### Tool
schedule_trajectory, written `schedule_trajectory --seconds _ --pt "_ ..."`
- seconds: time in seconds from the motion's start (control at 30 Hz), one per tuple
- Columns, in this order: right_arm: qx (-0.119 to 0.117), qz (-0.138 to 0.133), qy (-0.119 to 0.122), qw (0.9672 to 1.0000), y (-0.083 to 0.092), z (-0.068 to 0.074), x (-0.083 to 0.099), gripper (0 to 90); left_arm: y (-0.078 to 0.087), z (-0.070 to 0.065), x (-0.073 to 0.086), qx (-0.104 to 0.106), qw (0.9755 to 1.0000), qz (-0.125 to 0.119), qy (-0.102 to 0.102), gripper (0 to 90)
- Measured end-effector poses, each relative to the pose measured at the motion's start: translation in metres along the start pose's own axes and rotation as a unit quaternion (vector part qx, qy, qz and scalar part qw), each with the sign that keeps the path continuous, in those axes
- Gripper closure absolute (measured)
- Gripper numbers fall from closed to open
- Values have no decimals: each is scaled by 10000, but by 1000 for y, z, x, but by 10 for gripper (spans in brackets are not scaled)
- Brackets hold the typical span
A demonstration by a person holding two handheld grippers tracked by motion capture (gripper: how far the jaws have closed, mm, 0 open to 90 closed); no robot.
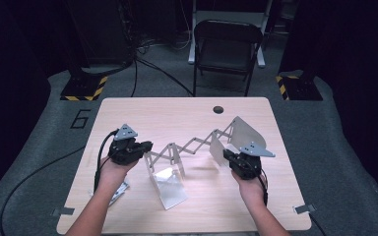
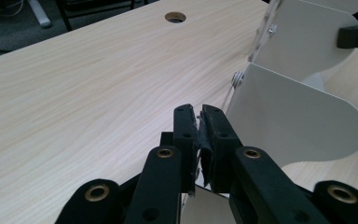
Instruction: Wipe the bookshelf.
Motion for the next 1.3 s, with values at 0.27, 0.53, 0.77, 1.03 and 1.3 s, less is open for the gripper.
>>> schedule_trajectory --seconds 0.27,0.53,0.77,1.03,1.3 --pt "79 7 100 9999 5 16 13 701 10 -2 -3 -122 9993 -79 356 537" --pt "75 -243 -1 9997 20 17 13 556 36 -22 5 -228 9966 -293 729 263" --pt "196 -281 -78 9994 37 5 24 535 45 -36 28 -227 9964 -195 792 180" --pt "501 -283 -310 9979 55 -22 37 521 48 -61 48 -91 9964 -217 820 178" --pt "817 -345 -388 9953 67 -39 43 518 41 -71 65 -288 9988 -53 404 262"
Point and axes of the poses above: each handheld gripper's, and its own axes: y roughly backward along the jaws, x roughly out of its underside, z roughly to its left, the point moved 10 cm from there along -y, roughly forward along the jaws, and after that the axes turned 14 degrees about -x, right-handed, at the moved point
